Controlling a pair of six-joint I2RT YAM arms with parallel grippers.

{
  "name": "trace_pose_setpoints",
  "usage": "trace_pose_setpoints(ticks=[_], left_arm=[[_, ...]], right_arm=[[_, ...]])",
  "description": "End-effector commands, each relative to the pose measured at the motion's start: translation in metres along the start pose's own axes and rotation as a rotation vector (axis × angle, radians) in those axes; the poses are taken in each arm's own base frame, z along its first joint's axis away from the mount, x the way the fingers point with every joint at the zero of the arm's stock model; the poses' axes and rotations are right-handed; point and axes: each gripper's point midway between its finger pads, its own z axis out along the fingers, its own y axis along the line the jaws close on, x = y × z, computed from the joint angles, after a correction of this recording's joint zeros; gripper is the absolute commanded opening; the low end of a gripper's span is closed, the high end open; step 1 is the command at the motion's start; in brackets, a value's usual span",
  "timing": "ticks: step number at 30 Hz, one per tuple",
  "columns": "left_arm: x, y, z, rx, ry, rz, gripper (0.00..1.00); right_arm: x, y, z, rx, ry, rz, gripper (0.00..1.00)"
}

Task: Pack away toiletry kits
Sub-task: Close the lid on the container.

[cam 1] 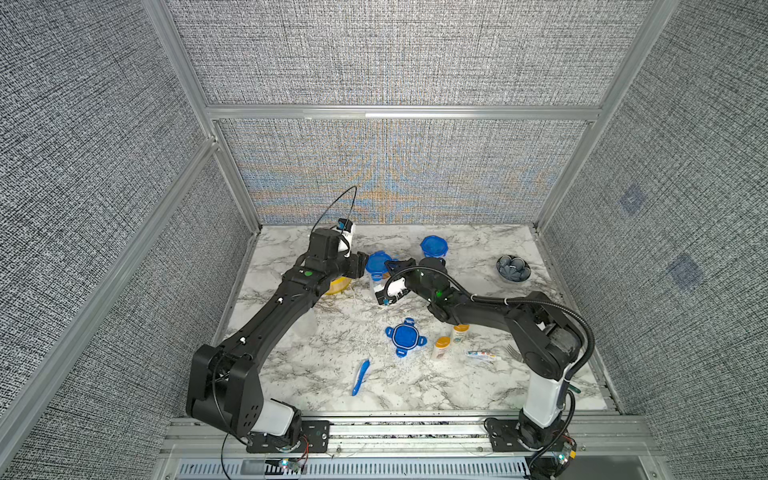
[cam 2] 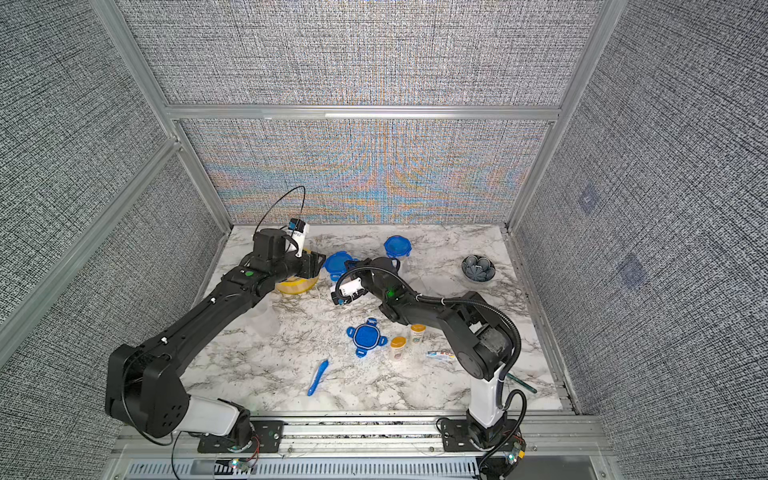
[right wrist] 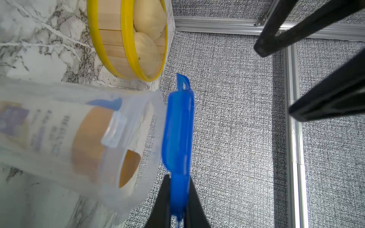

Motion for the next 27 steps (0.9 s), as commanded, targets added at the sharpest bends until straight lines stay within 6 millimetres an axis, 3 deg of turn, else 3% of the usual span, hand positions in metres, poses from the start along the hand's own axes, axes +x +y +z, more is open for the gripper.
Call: trace_pose_setpoints(ticks=[1,12,27], left_arm=[[-0.006,-0.002,0.001,0.011,-0.020,0.018,0.66],[0.001,0.004,0.026,-0.003,0.030,-0.001,0.62],[0.018,0.003,0.047,0.020,0.132,0.019,0.57]], right_arm=[[0.000,-0.009,-0.002,0.029,0.022,0.019,0.03],[0.016,0.004,0.010,-0.001,0.076,0.007,0.03],[0.015,0.016,0.006,0.011,0.062,0.024,0.04]])
